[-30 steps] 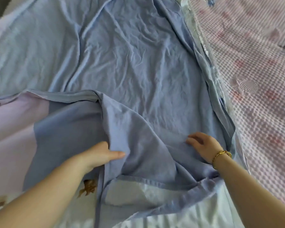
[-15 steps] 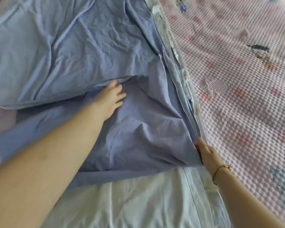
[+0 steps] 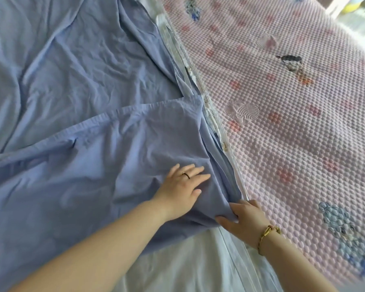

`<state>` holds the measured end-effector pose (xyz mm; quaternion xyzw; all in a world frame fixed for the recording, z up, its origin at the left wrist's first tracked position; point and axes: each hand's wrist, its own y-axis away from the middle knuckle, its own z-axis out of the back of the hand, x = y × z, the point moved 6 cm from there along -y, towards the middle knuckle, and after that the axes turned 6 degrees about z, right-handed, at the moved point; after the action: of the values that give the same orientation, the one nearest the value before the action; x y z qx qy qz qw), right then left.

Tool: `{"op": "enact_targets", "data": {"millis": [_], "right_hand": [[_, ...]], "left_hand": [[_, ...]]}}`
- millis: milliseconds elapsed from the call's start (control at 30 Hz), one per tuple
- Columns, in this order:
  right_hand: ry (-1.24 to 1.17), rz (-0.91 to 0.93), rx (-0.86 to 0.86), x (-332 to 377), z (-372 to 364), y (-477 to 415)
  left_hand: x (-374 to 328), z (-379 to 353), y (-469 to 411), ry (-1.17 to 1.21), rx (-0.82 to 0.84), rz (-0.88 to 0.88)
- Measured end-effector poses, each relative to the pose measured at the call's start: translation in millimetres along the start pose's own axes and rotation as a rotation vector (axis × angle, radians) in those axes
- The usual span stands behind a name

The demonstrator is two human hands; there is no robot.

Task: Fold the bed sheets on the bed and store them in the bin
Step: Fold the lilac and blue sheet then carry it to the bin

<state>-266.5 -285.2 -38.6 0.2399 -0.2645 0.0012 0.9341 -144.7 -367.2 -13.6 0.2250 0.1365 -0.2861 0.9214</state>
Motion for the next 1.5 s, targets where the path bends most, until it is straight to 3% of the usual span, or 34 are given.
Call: {"op": "enact_targets", "data": {"millis": [100, 200, 300, 400, 500, 600, 667, 767, 867, 967, 1100, 1200, 1367, 1500], "right_hand": [[0.175, 0.166, -0.215, 5.8, 7.4, 5.9], [0.288, 0.235, -0.345, -2.5, 11.8, 19.3], [0.306, 0.219, -0.386, -10.4, 14.4, 27.3], [0.24, 0.182, -0.412, -13.4, 18.5, 27.5], [0.114, 0.131, -0.407, -18.2, 18.4, 27.9], [-0.238, -0.07, -0.269, -34.3, 18.2, 22.4], [-0.22, -0.088, -0.159, -35.1, 17.3, 17.3], [0.013, -0.114, -0.085, -30.9, 22.4, 12.8], [0.156, -0.157, -0.014, -29.3, 25.0, 16.6], [0.076, -0.17, 0.045, -26.5, 20.9, 15.3], [-0.226, -0.208, 0.056, -29.3, 6.4, 6.7], [-0.279, -0.21, 0.011, -33.0, 6.1, 6.1], [-0.122, -0.094, 0.08, -31.3, 11.8, 8.8], [-0.074, 0.0, 0.057, -25.6, 14.7, 10.3]], "left_hand": [[-32.6, -13.2, -9.8, -0.171, 0.153, -0.167], [-41.8, -21.6, -16.6, -0.426, 0.201, -0.249], [-46.6, -18.9, -9.0, -0.538, 0.009, -0.385], [-42.2, -16.2, 0.8, -0.474, -0.074, -0.414], [-27.9, -31.3, 10.5, -0.421, -0.03, -0.368], [-25.1, -33.6, 15.0, -0.315, -0.063, -0.353], [-25.8, -37.3, 15.2, -0.294, -0.036, -0.322], [-29.7, -39.5, 12.9, -0.274, -0.074, -0.243], [-37.7, -45.7, 14.2, -0.205, 0.073, -0.208], [-34.4, -62.5, 11.5, -0.23, 0.216, -0.094], [-37.9, -68.5, 11.2, -0.236, 0.216, -0.034], [-38.6, -64.1, 10.3, -0.082, 0.21, 0.015], [-42.2, -58.5, 2.5, -0.079, 0.156, -0.042], [-47.7, -35.4, -1.3, -0.001, -0.163, -0.198]]}}
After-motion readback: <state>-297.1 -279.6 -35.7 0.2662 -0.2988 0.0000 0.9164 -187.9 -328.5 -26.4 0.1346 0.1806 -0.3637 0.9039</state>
